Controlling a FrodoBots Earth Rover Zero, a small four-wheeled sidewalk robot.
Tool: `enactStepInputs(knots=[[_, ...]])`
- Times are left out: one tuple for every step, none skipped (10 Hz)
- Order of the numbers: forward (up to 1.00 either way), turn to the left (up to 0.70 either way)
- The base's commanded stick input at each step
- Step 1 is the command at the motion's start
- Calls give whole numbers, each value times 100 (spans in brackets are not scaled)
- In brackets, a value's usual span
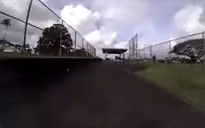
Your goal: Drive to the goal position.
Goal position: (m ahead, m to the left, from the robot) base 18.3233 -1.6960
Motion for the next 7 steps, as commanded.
enactStepInputs(knots=[[85, 0], [85, 0], [85, 0], [85, 0], [85, 0], [85, 0], [85, 0]])
